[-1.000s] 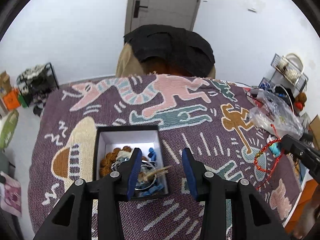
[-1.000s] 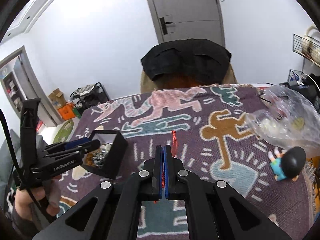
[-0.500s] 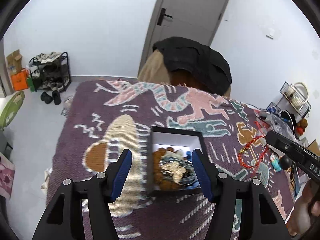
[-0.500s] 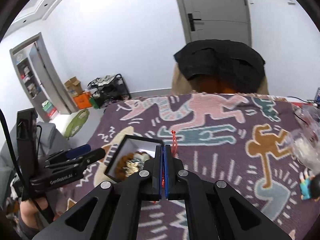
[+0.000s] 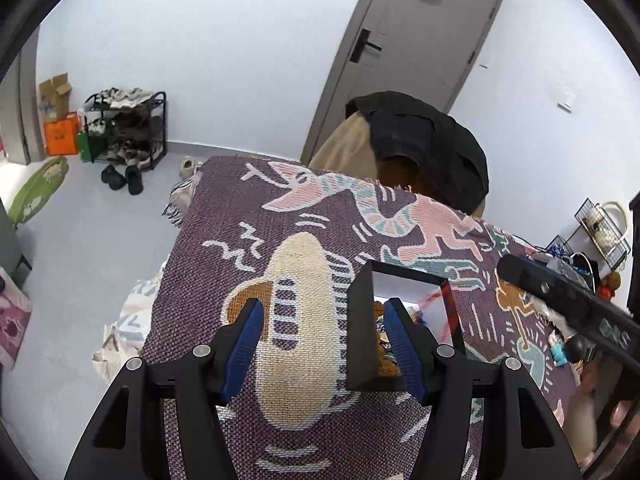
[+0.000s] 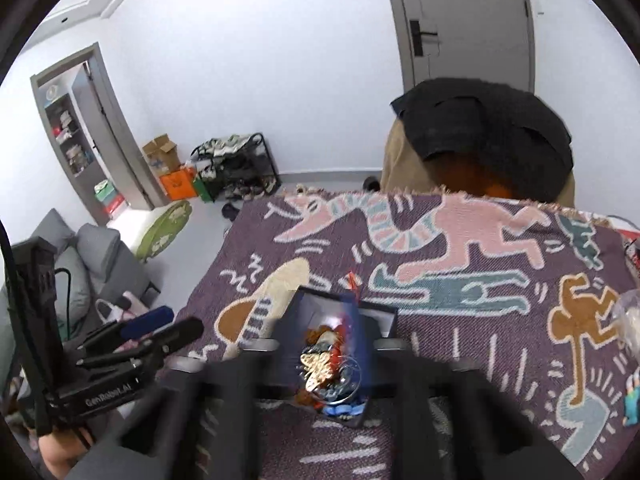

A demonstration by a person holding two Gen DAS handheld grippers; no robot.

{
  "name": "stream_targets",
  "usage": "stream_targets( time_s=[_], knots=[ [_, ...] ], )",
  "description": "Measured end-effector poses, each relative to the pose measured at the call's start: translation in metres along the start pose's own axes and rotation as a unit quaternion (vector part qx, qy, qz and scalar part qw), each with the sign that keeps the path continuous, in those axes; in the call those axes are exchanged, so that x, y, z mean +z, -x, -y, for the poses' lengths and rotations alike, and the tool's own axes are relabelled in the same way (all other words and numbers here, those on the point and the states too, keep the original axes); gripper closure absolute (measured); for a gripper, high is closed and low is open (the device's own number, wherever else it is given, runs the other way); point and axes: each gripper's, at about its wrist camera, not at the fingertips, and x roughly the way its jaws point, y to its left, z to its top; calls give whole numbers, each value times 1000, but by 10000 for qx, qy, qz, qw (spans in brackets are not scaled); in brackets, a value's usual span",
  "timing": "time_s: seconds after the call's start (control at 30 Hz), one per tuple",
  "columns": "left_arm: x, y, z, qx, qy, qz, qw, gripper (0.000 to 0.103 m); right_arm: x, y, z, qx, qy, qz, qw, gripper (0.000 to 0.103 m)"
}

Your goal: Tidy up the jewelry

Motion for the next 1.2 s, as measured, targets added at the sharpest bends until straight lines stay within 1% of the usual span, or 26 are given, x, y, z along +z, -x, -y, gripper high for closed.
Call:
stream_targets(
  time_s=[0.03, 0.1, 0.13, 0.17, 0.2, 0.23, 0.27, 0.37, 0.47, 0.5, 0.53, 0.57, 0.6, 0.73, 0.77, 0.8, 0.87, 1.03, 1.2],
  knots=[
    [0, 0, 1, 21, 6, -10, 10000, 40, -3, 3, 2, -25, -4, 85, 10000, 35],
    [0, 5, 5, 182, -61, 45, 9998, 39, -8, 8, 7, -12, -51, 68, 10000, 34],
    [0, 7, 7, 215, -95, 89, 9997, 34, -9, 10, 10, 30, -106, 25, 9999, 34],
    [0, 11, 9, 212, -111, 148, 9996, 25, -11, 11, 14, 66, -170, -23, 9998, 34],
    [0, 14, 11, 165, -99, 198, 9996, 21, -14, 14, 20, 73, -250, -66, 9996, 34],
    [0, 18, 13, 88, -62, 250, 9996, 13, -16, 17, 23, 50, -298, -77, 9995, 34],
    [-1, 22, 15, 37, -23, 301, 9995, 11, -19, 21, 28, 22, -355, -71, 9993, 34],
    [-2, 29, 25, 25, -72, 375, 9993, 11, -26, 38, 41, -1, -514, 12, 9987, 34],
    [-5, 39, 37, -20, -187, 466, 9987, 9, -34, 61, 55, -138, -723, 217, 9971, 34],
    [-7, 42, 41, -63, -204, 493, 9986, 8, -37, 71, 61, -168, -802, 299, 9962, 32],
    [-8, 45, 45, -111, -215, 515, 9984, 3, -38, 78, 65, -188, -869, 342, 9955, 29],
    [-10, 49, 49, -156, -230, 553, 9981, 0, -41, 86, 70, -225, -956, 411, 9943, 23],
    [-12, 53, 54, -161, -266, 606, 9977, 0, -43, 94, 73, -262, -1010, 479, 9934, 19],
    [-21, 67, 73, -149, -494, 728, 9960, 0, -51, 124, 84, -422, -1159, 704, 9899, 17],
    [-22, 70, 76, -149, -523, 746, 9957, 0, -54, 130, 86, -437, -1174, 729, 9894, 13],
    [-24, 74, 80, -151, -558, 772, 9953, 0, -55, 136, 87, -451, -1177, 739, 9893, 6],
    [-28, 80, 86, -157, -605, 825, 9946, 0, -60, 145, 89, -494, -1144, 799, 9890, 0],
    [-37, 97, 102, -106, -771, 991, 9920, 0, -73, 166, 93, -562, -1158, 895, 9876, 0],
    [-46, 116, 116, -94, -984, 1148, 9885, 0, -86, 182, 97, -628, -1109, 901, 9877, 0]
  ],
)
